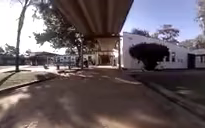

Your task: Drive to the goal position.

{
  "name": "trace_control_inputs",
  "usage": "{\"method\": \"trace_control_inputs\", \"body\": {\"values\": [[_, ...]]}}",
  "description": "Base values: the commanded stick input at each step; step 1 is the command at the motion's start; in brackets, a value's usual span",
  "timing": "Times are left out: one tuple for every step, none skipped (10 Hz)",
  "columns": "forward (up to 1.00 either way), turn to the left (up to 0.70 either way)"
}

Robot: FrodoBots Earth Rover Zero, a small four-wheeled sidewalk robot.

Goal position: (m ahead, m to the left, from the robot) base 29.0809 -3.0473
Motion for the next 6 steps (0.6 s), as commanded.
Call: {"method": "trace_control_inputs", "body": {"values": [[0.7, 0.0], [0.7, 0.0], [0.7, 0.0], [0.7, 0.0], [0.7, 0.0], [0.7, 0.0]]}}
